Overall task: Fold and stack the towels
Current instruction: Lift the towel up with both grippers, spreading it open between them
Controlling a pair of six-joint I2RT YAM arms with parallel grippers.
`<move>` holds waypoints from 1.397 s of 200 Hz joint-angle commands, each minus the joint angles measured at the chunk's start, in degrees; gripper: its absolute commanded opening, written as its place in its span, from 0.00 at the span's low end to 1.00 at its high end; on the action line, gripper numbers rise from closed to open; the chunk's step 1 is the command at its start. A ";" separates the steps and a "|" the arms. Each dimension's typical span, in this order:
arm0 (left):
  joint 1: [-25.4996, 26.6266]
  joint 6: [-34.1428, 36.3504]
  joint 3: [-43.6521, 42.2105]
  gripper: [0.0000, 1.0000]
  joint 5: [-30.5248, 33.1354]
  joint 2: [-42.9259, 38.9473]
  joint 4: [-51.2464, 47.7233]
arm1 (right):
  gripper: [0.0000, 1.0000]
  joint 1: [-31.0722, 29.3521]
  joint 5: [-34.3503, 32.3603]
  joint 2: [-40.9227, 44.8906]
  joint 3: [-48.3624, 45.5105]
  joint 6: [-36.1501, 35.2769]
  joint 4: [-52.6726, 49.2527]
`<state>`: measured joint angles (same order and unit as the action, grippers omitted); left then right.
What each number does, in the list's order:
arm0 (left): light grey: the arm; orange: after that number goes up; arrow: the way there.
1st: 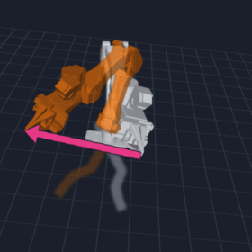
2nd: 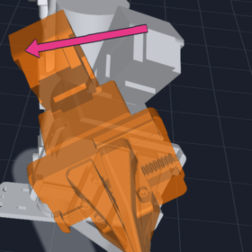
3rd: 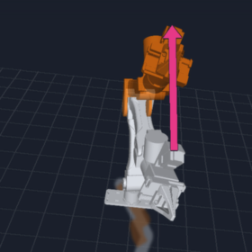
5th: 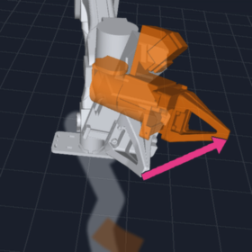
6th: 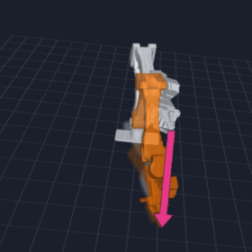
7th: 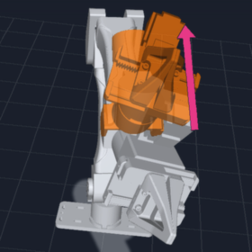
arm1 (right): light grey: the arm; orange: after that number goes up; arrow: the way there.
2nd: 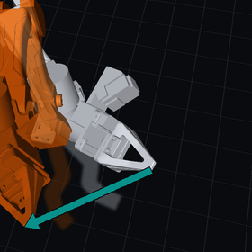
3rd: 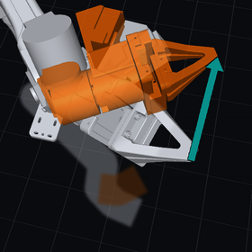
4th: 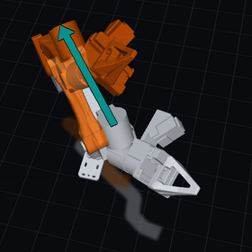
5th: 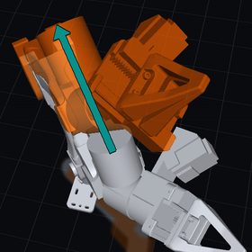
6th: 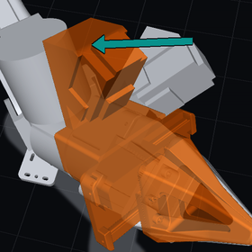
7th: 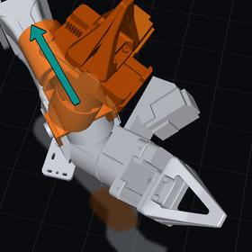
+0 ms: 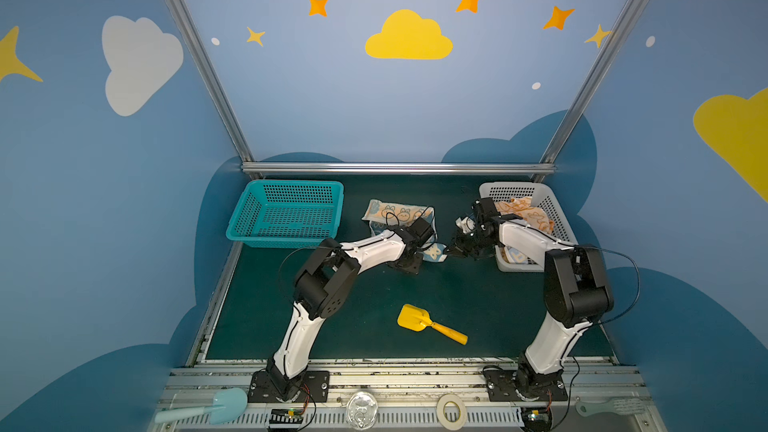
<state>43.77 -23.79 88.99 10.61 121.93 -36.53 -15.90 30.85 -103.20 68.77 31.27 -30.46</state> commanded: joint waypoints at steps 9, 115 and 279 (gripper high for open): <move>-1.91 0.56 -5.37 0.03 2.00 -2.88 -3.46 | 0.00 0.21 1.31 1.48 -0.08 -0.22 0.17; -14.78 2.85 -4.64 0.03 -5.98 -31.19 -5.82 | 0.00 2.61 0.48 9.95 21.26 -1.91 -14.03; -19.39 2.86 32.95 0.03 -9.72 -43.70 -14.55 | 0.00 2.72 -2.37 30.75 41.95 -7.09 -14.84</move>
<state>26.39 -18.90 120.16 -3.70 83.15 -48.93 -14.48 32.77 -75.26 108.86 26.24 -41.47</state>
